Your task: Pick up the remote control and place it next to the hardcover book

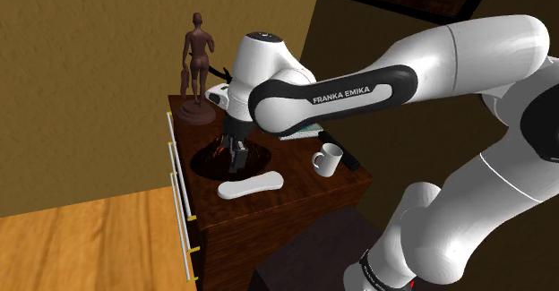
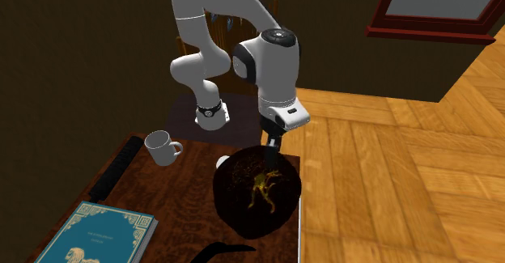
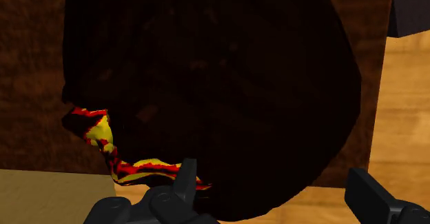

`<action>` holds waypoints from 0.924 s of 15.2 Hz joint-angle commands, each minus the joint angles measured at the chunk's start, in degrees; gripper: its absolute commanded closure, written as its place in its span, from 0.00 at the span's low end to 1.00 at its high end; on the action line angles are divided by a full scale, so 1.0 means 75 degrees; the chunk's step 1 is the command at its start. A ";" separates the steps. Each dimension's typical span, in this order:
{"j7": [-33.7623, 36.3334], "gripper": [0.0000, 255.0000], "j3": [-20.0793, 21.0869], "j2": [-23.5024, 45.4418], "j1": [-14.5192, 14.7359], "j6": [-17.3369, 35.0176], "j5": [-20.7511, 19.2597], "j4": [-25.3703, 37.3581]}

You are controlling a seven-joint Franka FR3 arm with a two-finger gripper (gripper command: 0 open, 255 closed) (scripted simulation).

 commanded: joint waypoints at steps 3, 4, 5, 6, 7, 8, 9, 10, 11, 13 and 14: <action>-0.0190 0.00 0.0112 0.1308 0.0068 0.0389 -0.0019 -0.0047; -0.0179 0.00 0.0124 0.1370 0.0056 0.0493 -0.0034 -0.0089; -0.0168 0.00 0.0142 0.1434 0.0039 0.0596 -0.0050 -0.0129; -0.0252 0.00 0.0165 0.0414 0.0080 0.0736 -0.0039 0.0200; -0.0252 0.00 0.0166 0.0414 0.0079 0.0736 -0.0038 0.0200; -0.0408 0.00 0.0090 0.0333 0.0042 0.0712 0.0028 0.0022; -0.0562 0.00 0.0014 0.0255 0.0004 0.0684 0.0087 -0.0153; -0.0715 0.00 -0.0062 0.0179 -0.0038 0.0653 0.0138 -0.0323; -0.0866 0.00 -0.0136 0.0104 -0.0083 0.0619 0.0182 -0.0490; -0.1160 0.00 -0.0298 -0.0038 -0.0170 0.0544 0.0244 -0.0811; -0.1304 0.00 -0.0377 -0.0105 -0.0220 0.0503 0.0263 -0.0966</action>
